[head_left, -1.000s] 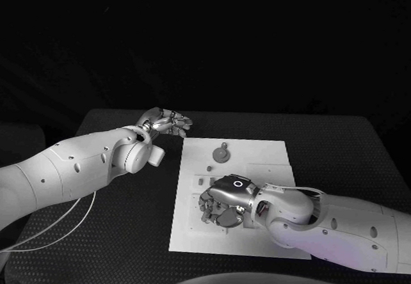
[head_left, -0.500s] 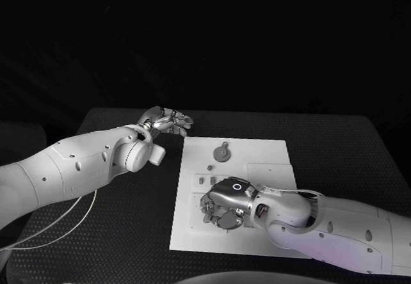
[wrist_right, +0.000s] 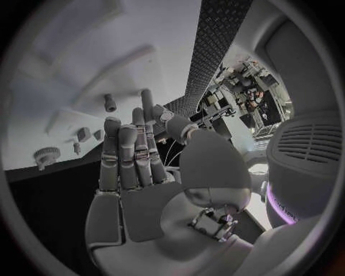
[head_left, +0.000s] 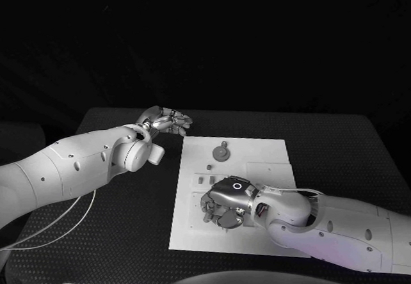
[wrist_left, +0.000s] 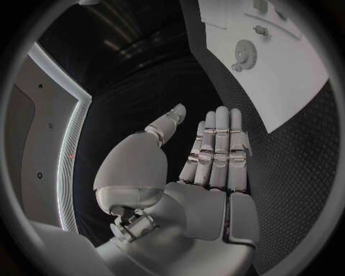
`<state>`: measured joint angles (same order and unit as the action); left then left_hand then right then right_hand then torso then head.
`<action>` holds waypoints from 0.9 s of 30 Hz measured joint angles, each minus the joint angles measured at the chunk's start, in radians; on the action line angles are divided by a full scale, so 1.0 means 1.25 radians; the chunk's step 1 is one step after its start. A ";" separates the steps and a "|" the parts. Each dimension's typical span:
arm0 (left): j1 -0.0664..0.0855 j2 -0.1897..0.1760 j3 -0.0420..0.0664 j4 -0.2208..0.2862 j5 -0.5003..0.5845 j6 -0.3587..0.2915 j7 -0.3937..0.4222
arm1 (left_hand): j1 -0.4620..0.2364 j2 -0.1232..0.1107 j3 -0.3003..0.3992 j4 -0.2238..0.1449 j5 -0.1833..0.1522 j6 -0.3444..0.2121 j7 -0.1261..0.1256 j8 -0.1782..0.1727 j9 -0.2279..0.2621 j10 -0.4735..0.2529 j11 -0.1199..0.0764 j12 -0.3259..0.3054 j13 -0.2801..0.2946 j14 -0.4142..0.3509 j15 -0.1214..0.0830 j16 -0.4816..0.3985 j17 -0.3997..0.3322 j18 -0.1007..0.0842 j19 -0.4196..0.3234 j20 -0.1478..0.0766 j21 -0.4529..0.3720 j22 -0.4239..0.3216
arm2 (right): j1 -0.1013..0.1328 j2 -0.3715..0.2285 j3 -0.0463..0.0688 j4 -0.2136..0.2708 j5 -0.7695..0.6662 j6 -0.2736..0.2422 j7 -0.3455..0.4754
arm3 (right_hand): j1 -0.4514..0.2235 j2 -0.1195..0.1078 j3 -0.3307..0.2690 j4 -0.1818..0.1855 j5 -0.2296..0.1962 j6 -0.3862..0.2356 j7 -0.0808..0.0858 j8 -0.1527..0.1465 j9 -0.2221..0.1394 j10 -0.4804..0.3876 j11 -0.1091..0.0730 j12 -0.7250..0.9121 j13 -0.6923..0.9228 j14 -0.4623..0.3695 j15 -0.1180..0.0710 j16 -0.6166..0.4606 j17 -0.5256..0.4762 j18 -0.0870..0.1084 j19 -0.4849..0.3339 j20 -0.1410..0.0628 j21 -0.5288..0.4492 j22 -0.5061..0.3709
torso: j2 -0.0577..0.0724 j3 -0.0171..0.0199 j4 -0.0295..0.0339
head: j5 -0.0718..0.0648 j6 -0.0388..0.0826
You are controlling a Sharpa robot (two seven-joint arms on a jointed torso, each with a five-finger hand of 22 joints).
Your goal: Assemble the parts on the task board
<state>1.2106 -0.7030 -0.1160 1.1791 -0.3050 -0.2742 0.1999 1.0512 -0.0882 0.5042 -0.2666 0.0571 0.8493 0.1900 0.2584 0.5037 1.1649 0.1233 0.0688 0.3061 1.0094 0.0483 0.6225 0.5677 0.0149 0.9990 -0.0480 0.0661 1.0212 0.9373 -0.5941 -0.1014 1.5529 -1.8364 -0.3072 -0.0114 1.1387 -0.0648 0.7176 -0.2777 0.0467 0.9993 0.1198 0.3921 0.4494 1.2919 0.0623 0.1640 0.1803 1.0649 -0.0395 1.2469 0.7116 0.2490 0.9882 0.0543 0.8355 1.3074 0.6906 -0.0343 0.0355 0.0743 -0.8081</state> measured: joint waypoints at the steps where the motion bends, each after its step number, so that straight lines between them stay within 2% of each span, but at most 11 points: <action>1: 0.000 0.000 0.000 0.000 0.000 0.000 0.000 | 0.000 0.000 0.000 0.000 0.000 0.000 0.000 0.000 0.000 0.000 0.000 0.000 0.000 0.000 0.000 -0.001 0.000 0.000 0.000 0.000 0.000 0.000 | 0.000 0.000 0.000 0.000 0.000 0.000 0.000 | 0.000 0.000 0.000 0.000 0.000 0.000 0.000 0.001 0.000 0.000 0.000 0.000 0.000 0.000 0.000 0.000 0.000 0.000 0.000 0.000 0.000 0.000 | 0.000 -0.0001 0.0000 | 0.000 0.000; 27: 0.000 0.000 0.000 -0.001 0.000 0.002 0.000 | 0.000 0.000 -0.002 0.002 0.000 0.000 0.000 0.003 0.000 0.000 0.000 0.000 -0.001 0.000 0.000 -0.003 0.002 0.000 0.000 0.000 0.000 -0.001 | -0.001 0.002 -0.001 -0.006 -0.012 0.011 -0.004 | -0.004 -0.004 -0.002 -0.002 0.000 0.000 0.000 0.002 0.000 0.000 0.000 0.000 0.002 0.003 0.000 0.000 0.000 0.000 0.000 0.000 0.000 0.000 | 0.000 0.0001 -0.0002 | 0.000 -0.001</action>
<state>1.2106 -0.7029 -0.1161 1.1781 -0.3049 -0.2722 0.2000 1.0513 -0.0882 0.5019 -0.2643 0.0571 0.8495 0.1901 0.2623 0.5039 1.1648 0.1233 0.0688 0.3053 1.0094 0.0483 0.6187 0.5707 0.0149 0.9989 -0.0480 0.0661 1.0196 0.9358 -0.5912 -0.1027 1.5456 -1.8512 -0.2937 -0.0159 1.1336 -0.0700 0.7148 -0.2803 0.0463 0.9993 0.1194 0.3952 0.4495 1.2919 0.0623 0.1640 0.1834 1.0686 -0.0400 1.2469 0.7118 0.2491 0.9879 0.0547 0.8355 1.3078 0.6908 -0.0342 0.0353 0.0737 -0.8098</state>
